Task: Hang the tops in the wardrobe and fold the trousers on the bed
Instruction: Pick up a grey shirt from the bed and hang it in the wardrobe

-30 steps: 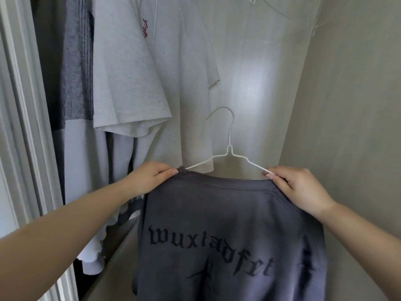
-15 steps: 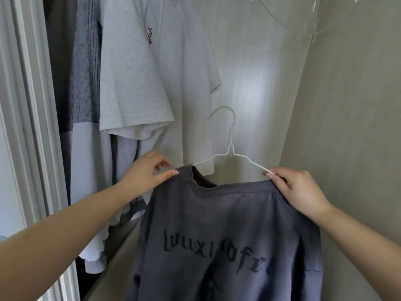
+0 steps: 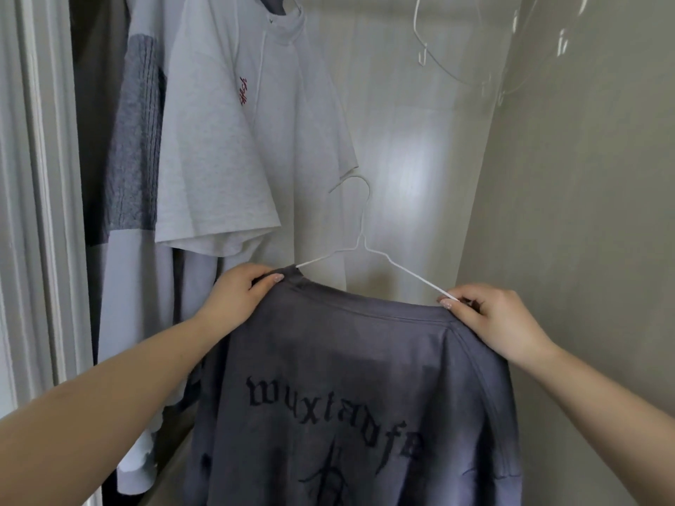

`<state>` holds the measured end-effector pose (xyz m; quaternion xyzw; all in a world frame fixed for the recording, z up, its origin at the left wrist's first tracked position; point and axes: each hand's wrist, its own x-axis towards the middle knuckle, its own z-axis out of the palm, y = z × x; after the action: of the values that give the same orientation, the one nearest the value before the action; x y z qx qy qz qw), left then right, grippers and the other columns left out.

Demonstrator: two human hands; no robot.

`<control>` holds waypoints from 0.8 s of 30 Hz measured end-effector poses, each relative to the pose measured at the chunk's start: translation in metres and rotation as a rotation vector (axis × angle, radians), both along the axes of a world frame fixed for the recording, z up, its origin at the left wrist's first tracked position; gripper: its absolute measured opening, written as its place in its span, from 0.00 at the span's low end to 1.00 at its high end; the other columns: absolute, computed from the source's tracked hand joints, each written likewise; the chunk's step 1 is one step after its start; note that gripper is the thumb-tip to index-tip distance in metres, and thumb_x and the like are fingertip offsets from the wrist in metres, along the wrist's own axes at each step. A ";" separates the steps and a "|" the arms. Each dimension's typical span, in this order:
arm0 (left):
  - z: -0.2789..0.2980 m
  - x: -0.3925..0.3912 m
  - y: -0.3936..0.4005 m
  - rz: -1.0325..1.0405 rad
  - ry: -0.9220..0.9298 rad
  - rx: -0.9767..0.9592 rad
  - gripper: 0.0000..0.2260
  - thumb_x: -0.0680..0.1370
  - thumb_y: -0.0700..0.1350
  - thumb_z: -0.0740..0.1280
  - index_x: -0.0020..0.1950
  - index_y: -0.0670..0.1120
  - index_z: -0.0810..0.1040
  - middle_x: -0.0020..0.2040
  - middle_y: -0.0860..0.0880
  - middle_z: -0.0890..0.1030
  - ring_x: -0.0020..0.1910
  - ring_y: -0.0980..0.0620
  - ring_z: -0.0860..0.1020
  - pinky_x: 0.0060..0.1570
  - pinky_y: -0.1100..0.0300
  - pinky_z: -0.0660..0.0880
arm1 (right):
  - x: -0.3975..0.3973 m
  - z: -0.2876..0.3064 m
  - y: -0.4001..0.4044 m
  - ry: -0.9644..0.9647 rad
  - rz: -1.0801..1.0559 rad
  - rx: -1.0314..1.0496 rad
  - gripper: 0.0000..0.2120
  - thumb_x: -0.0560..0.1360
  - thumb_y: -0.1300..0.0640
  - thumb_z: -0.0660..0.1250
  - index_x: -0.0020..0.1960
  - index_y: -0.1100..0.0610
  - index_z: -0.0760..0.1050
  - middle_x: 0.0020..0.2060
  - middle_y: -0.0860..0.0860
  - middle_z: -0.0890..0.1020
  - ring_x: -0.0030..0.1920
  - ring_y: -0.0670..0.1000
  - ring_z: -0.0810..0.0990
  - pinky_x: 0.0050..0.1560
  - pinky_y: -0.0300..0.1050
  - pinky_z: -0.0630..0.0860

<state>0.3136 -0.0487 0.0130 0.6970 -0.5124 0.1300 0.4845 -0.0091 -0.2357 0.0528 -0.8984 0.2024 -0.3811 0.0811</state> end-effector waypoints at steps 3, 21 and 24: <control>0.005 0.002 -0.007 0.034 -0.017 -0.002 0.10 0.80 0.51 0.62 0.48 0.50 0.83 0.42 0.56 0.81 0.43 0.61 0.76 0.43 0.70 0.68 | -0.005 0.007 0.001 -0.007 -0.008 0.033 0.05 0.76 0.57 0.68 0.44 0.52 0.82 0.38 0.49 0.84 0.40 0.48 0.80 0.44 0.35 0.70; 0.055 -0.074 -0.039 -0.664 0.877 -0.163 0.26 0.67 0.62 0.72 0.64 0.56 0.77 0.64 0.55 0.78 0.63 0.55 0.75 0.64 0.52 0.72 | 0.022 0.069 0.117 -0.363 0.551 1.245 0.06 0.75 0.60 0.66 0.39 0.60 0.76 0.33 0.54 0.79 0.32 0.49 0.79 0.34 0.37 0.74; 0.061 -0.094 -0.034 -0.835 0.939 -0.134 0.33 0.60 0.66 0.76 0.64 0.59 0.77 0.64 0.57 0.78 0.62 0.59 0.76 0.58 0.53 0.76 | 0.043 0.074 0.133 -0.397 0.618 1.294 0.07 0.75 0.57 0.67 0.41 0.59 0.76 0.32 0.55 0.81 0.30 0.51 0.80 0.32 0.41 0.77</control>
<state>0.2199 -0.0826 0.0741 0.3892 -0.4647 -0.3579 0.7103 0.0337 -0.1025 0.1272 -0.6011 0.1060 -0.3007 0.7328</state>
